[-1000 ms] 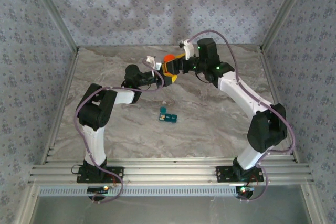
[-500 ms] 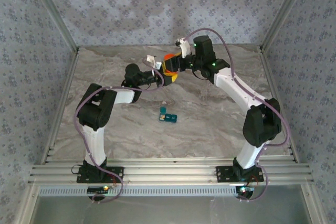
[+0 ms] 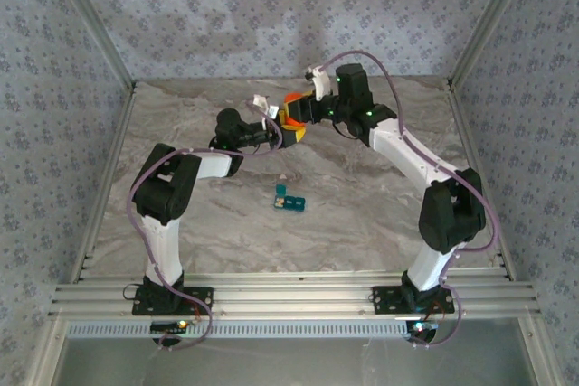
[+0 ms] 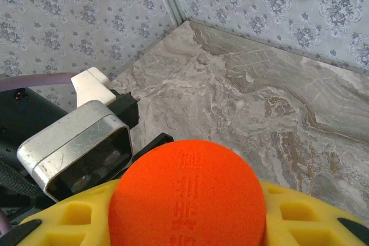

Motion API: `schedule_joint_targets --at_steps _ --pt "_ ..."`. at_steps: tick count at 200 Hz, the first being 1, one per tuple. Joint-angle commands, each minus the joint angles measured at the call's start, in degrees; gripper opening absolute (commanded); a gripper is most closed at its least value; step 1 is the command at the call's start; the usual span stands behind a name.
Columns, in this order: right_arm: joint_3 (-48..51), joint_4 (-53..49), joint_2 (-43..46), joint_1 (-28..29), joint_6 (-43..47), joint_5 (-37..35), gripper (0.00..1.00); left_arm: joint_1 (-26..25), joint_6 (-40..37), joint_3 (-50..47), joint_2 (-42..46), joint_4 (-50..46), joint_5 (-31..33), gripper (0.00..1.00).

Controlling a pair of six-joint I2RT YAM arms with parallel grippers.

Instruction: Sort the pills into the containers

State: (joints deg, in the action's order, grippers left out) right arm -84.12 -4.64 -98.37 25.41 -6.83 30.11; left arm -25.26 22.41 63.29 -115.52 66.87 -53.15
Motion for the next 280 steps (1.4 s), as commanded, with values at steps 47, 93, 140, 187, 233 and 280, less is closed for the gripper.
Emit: schedule_joint_targets --at_steps 47,93,140,187,233,280 --pt "9.0 9.7 5.2 -3.5 -10.7 -10.1 0.25 -0.8 -5.8 -1.8 7.0 -3.5 2.0 0.99" --pt "14.3 12.8 7.3 -5.0 -12.7 -15.7 0.25 -0.8 -9.2 -10.4 15.1 -6.6 6.8 0.99" --pt "24.4 19.2 9.2 -4.8 -9.5 -22.8 0.25 -0.7 -15.2 -16.2 27.3 -23.8 13.6 0.99" --pt "32.4 23.5 10.0 -1.9 -1.5 -33.2 0.25 -0.9 -19.6 -15.2 38.3 -44.9 21.5 0.99" --pt "38.6 29.3 9.1 -0.2 -0.3 -41.4 0.24 -1.0 -18.0 -16.4 44.3 -48.1 30.5 0.99" --pt "44.2 35.2 9.0 0.0 -2.4 -42.7 0.25 -1.4 -16.1 -14.6 45.0 -52.3 38.1 0.99"
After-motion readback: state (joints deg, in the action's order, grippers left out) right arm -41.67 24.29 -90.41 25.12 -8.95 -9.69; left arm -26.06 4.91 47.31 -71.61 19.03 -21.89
